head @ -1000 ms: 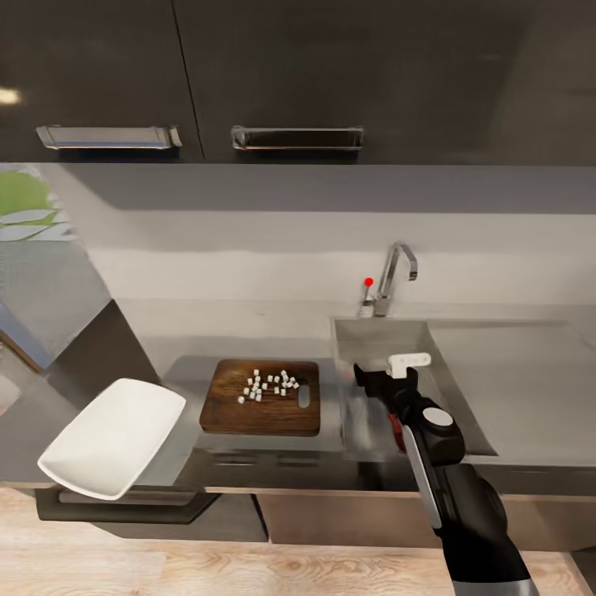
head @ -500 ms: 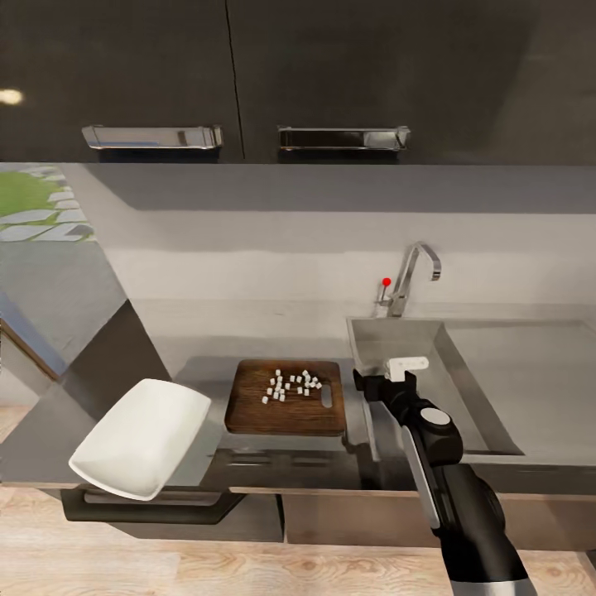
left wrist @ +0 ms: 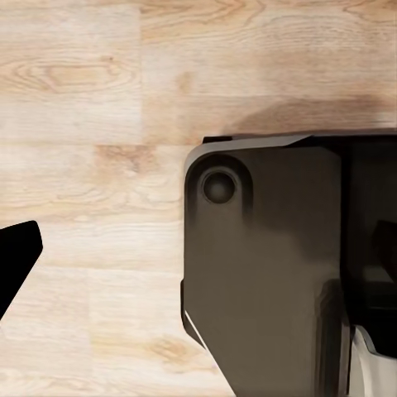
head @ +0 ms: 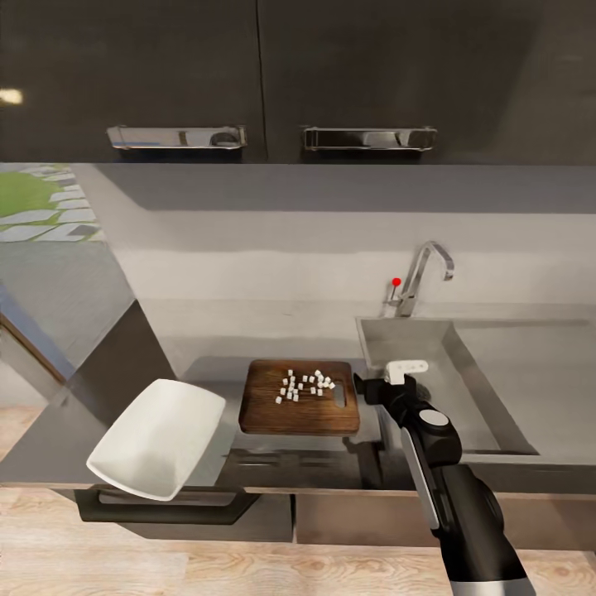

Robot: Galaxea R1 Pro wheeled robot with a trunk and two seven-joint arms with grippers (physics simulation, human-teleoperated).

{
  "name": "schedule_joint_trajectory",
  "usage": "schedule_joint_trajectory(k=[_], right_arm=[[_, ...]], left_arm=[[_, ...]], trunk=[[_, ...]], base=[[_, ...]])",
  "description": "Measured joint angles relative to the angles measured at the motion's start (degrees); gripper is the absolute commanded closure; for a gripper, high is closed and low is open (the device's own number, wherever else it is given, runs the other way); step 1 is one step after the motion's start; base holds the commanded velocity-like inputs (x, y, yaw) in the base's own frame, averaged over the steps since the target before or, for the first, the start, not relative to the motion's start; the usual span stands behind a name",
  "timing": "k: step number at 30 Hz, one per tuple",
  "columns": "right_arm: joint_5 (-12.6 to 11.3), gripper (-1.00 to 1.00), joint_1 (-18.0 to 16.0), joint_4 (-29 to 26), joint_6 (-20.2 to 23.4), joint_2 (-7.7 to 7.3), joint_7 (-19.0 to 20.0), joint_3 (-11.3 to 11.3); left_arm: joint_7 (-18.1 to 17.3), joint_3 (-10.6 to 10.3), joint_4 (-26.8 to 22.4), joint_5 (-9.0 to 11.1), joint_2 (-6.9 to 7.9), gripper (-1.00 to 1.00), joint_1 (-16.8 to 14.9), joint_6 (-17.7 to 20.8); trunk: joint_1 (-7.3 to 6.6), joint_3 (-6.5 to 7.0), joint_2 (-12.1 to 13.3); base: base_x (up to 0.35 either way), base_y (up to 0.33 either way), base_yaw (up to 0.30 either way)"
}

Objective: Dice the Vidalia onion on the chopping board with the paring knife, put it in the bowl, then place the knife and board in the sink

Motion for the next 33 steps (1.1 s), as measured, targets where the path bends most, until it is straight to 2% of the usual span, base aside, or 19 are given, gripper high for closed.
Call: schedule_joint_trajectory(k=[7, 33], right_arm=[[0.0, -1.0, 0.0, 0.55, 1.09, -0.04, 0.0, -0.09], [0.0, -1.0, 0.0, 1.27, 1.19, 0.01, 0.0, -0.45]], left_arm=[[0.0, 0.0, -0.05, 0.0, 0.0, -1.0, -0.03, 0.02], [0.0, -0.01, 0.05, 0.0, 0.0, -1.0, -0.01, 0.02]], trunk=[[0.0, -0.17, 0.0], [0.0, -2.57, 0.0]], base=[[0.0, 0.081, 0.0], [0.0, 0.003, 0.0]])
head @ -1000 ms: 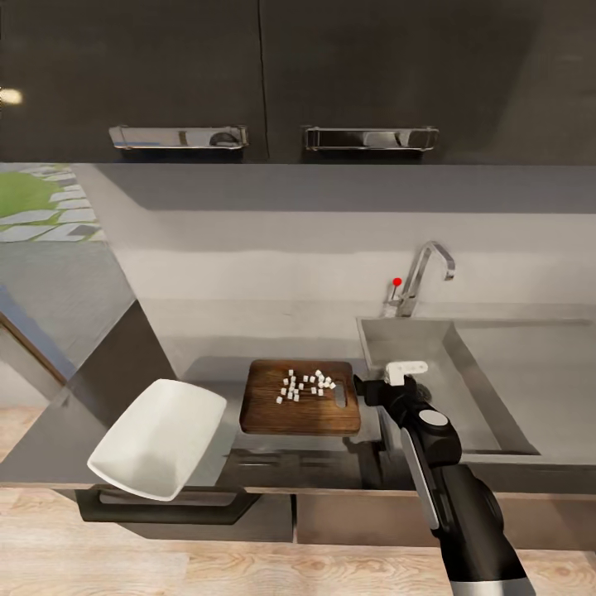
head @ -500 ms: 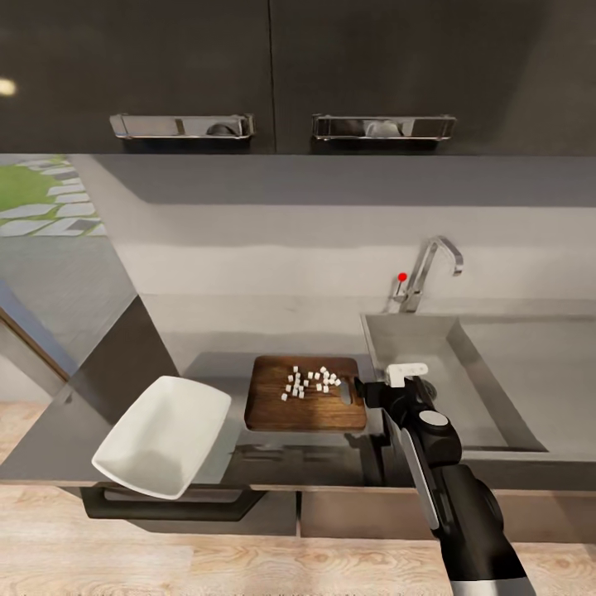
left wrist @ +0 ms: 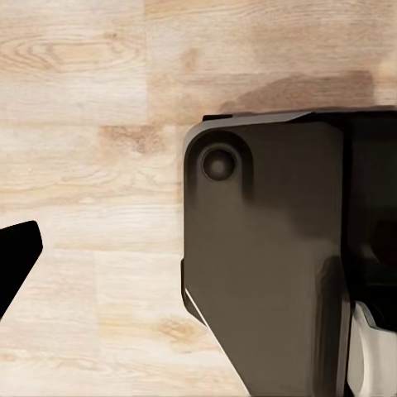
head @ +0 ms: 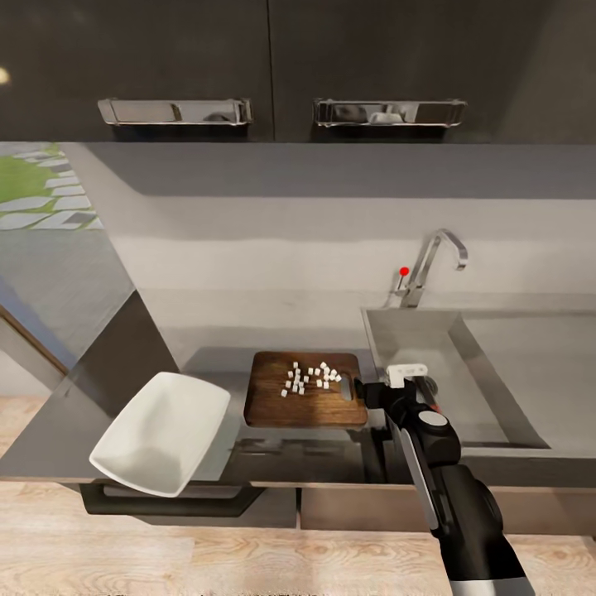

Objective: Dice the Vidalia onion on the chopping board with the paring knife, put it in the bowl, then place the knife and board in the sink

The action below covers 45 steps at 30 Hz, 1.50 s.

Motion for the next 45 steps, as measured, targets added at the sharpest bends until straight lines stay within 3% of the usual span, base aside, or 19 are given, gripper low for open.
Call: schedule_joint_trajectory(k=[32, 45], right_arm=[[0.0, -1.0, 0.0, 1.29, 0.0, 0.03, 0.0, 0.09], [0.0, -1.0, 0.0, 1.29, 0.0, -0.16, 0.0, 0.0]], left_arm=[[0.0, 0.01, 0.08, 0.0, 0.0, -1.0, 0.03, 0.0], [0.0, 0.0, 0.18, 0.0, 0.0, -1.0, 0.0, 0.0]], trunk=[[0.0, -2.98, 0.0], [0.0, -3.11, -0.01]], base=[[0.022, 0.02, 0.0], [0.0, 0.003, 0.0]])
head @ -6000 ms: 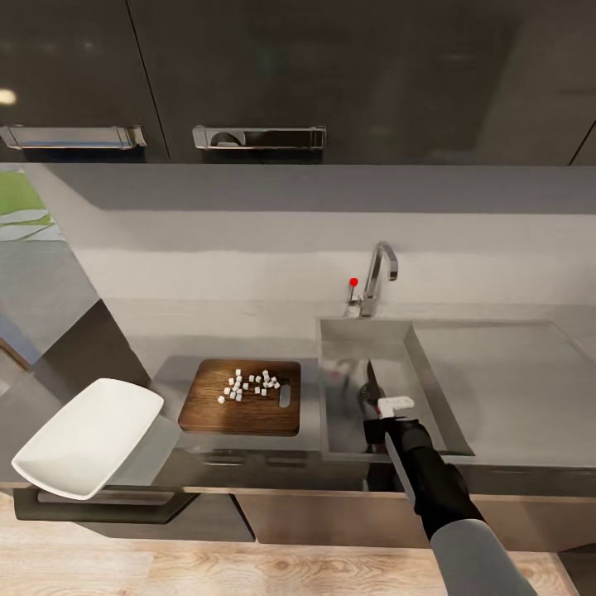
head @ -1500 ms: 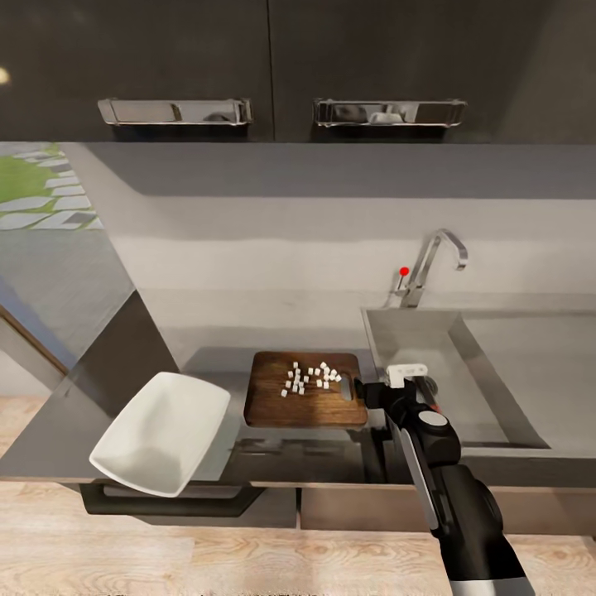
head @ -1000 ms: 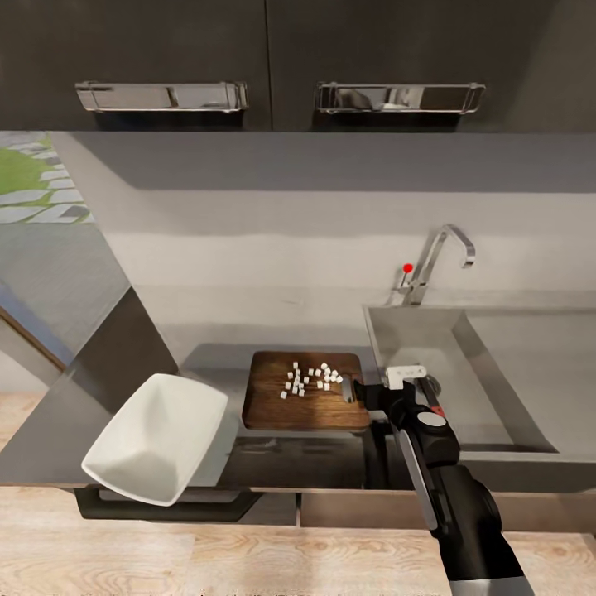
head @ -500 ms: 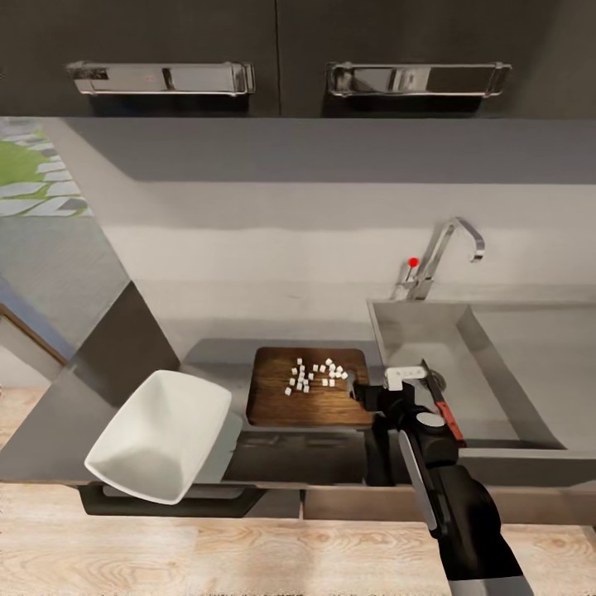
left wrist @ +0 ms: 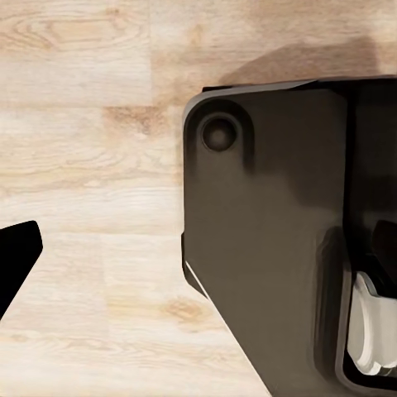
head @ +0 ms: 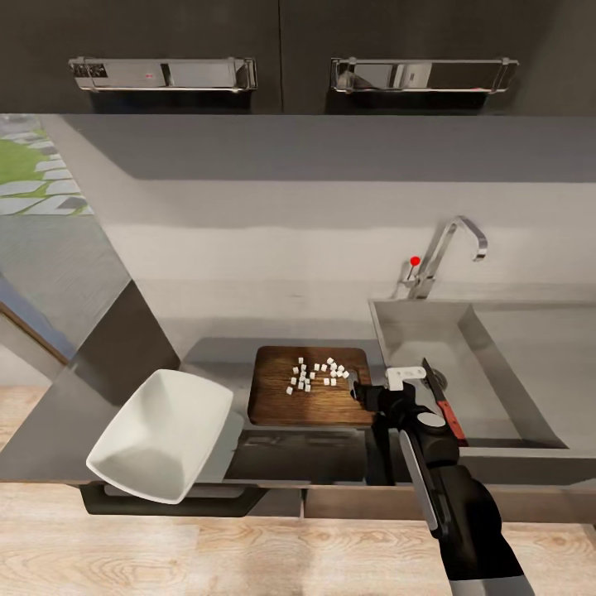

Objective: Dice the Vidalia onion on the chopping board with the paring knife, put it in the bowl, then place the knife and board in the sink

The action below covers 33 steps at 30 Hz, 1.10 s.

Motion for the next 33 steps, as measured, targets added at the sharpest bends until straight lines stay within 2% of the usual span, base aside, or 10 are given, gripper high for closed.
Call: schedule_joint_trajectory(k=[22, 23, 33], right_arm=[[0.0, -1.0, 0.0, 0.0, 0.0, -0.13, 0.02, 0.0], [0.0, 1.0, 0.0, 0.0, 0.0, -0.15, 0.01, 0.0], [0.15, 1.0, 0.0, 0.0, 0.01, -0.02, 0.02, -0.01]], left_arm=[[0.0, 0.0, 0.0, 0.0, 0.0, -1.0, 0.01, 0.0], [0.0, 0.0, 0.0, 0.0, 0.0, -1.0, -0.02, 0.0], [0.0, 0.0, 0.09, 0.0, 0.0, -1.0, 0.01, 0.0]], trunk=[[0.0, -0.3, 0.0], [0.0, -0.3, 0.0], [0.0, -0.3, 0.0]], base=[[0.0, 0.0, 0.0], [0.0, 0.0, 0.0], [0.0, 0.0, 0.0]])
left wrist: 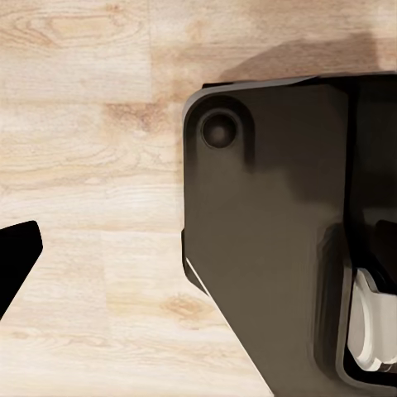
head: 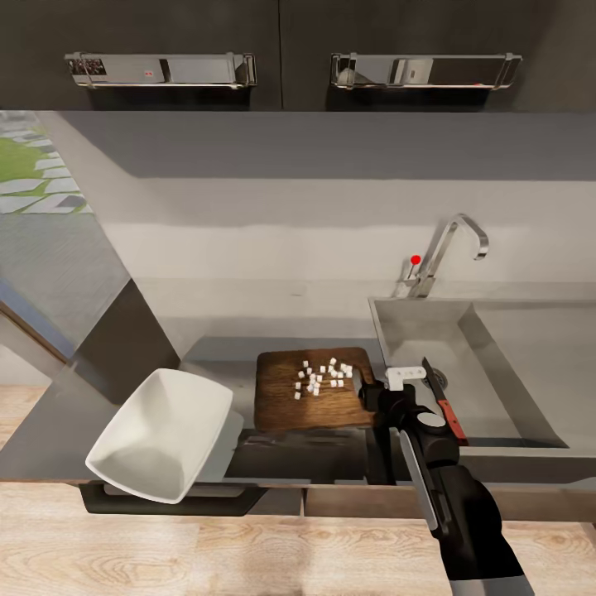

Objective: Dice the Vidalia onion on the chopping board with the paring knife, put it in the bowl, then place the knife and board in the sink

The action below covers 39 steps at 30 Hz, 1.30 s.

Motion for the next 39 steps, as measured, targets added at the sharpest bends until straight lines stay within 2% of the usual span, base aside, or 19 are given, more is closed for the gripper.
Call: schedule_joint_trajectory(k=[16, 28, 39], right_arm=[[-0.04, 1.0, 0.0, 0.0, -0.01, 0.02, 0.01, 0.05], [-0.03, 1.0, 0.0, -0.01, 0.02, -0.02, -0.08, 0.05], [-0.08, 1.0, 0.0, -0.02, 0.04, -0.07, -0.09, 0.08]], left_arm=[[0.0, 0.0, 0.0, 0.0, 0.0, -1.0, -0.02, 0.0], [0.0, -0.03, 0.04, 0.0, 0.0, -1.0, -0.02, -0.01], [0.0, 0.0, 0.0, 0.0, 0.0, -1.0, 0.02, 0.0]], trunk=[[0.0, 1.21, 0.0], [-0.01, 2.31, 0.0], [0.0, 3.32, 0.0]], base=[[0.0, -0.004, 0.0], [0.0, -0.281, 0.0], [0.0, -0.03, 0.0]])
